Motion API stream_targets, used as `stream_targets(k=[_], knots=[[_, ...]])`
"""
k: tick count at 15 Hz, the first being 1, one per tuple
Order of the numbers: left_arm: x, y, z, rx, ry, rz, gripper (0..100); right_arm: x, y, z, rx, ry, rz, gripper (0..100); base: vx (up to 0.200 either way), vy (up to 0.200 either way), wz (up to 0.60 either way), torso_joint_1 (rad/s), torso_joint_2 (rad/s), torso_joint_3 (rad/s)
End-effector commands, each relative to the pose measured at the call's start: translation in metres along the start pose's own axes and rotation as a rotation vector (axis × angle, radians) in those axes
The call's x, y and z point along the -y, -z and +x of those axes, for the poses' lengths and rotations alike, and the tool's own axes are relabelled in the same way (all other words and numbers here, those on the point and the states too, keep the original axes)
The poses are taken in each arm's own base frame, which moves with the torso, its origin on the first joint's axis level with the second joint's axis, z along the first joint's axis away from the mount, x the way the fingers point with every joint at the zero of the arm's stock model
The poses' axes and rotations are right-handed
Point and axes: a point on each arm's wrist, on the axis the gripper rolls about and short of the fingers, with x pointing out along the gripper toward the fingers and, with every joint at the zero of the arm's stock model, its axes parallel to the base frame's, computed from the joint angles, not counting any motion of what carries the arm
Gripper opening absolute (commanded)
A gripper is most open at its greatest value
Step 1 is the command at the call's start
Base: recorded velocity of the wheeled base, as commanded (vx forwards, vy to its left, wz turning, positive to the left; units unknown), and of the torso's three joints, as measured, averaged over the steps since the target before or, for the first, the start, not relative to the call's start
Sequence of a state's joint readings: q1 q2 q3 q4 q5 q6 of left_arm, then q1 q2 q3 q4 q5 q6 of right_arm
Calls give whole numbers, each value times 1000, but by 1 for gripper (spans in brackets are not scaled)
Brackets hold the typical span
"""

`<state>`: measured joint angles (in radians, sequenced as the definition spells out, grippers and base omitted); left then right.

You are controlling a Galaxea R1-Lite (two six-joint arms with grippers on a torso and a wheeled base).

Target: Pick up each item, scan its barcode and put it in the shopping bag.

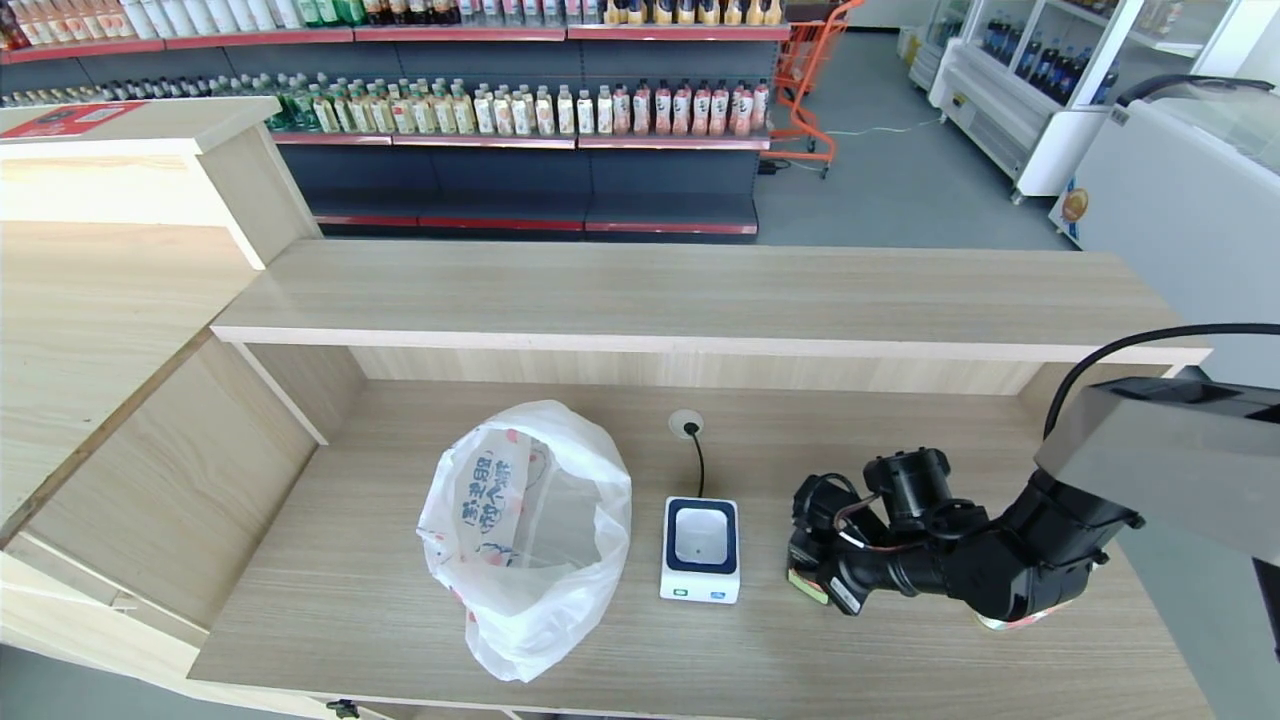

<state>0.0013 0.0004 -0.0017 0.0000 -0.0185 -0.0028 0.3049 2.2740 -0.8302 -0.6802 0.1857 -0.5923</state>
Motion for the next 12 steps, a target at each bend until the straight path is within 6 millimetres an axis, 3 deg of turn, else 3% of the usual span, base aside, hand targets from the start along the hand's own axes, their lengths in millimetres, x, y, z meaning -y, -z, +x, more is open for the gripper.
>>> stream_targets(k=[1, 6, 9, 12], knots=[[0, 0, 0, 0, 0, 0, 100, 0, -5, 2, 15, 2, -11, 0, 0, 0, 0, 0, 0, 0], [0, 0, 0, 0, 0, 0, 100, 4, -13, -3, 54, 28, -4, 0, 0, 0, 0, 0, 0, 0], [0, 0, 0, 0, 0, 0, 100, 21, -35, -55, 178, 124, 107, 0, 0, 0, 0, 0, 0, 0], [0, 0, 0, 0, 0, 0, 100, 32, -15, -106, 261, 269, 139, 0, 0, 0, 0, 0, 0, 0]])
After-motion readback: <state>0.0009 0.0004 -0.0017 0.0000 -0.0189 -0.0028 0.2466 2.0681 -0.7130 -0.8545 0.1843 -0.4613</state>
